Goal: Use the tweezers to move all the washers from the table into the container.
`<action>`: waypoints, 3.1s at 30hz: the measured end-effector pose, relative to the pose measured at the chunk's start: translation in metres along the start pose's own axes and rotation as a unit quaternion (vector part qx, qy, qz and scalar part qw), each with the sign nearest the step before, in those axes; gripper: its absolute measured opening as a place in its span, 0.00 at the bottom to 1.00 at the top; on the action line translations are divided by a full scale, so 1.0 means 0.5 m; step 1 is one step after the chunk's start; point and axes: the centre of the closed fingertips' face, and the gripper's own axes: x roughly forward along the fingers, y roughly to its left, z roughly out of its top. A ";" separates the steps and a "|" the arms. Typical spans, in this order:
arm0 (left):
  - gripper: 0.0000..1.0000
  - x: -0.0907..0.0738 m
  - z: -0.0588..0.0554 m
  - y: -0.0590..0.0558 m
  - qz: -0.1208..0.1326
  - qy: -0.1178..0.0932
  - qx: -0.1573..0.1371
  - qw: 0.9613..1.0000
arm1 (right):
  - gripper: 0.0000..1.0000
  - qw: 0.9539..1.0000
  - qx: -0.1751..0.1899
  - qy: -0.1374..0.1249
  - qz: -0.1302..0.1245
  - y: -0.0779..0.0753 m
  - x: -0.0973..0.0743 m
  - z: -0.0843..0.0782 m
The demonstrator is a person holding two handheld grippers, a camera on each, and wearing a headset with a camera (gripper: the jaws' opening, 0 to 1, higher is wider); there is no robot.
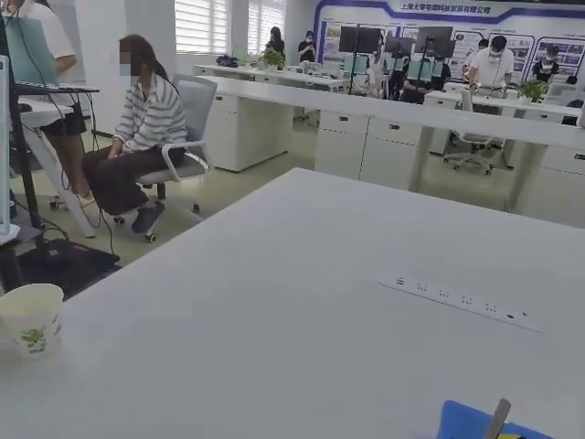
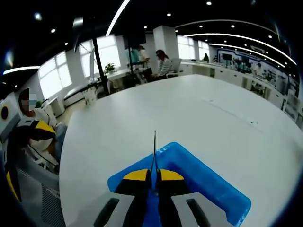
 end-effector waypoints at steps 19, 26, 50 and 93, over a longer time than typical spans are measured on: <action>0.74 0.003 0.001 -0.017 -0.026 -0.001 0.003 1.000 | 0.04 0.998 0.000 -0.051 -0.027 0.025 -0.066 0.049; 0.71 0.004 -0.003 -0.029 -0.043 0.005 0.002 0.999 | 0.04 0.995 0.009 -0.093 -0.043 0.051 -0.136 0.065; 0.57 0.004 -0.061 -0.042 -0.104 0.094 -0.077 0.987 | 0.04 0.998 -0.018 -0.063 0.022 0.193 -0.255 -0.104; 0.07 0.075 0.068 -0.238 -0.315 0.227 0.228 0.893 | 0.03 0.959 -0.214 0.070 0.170 0.243 -0.286 -0.201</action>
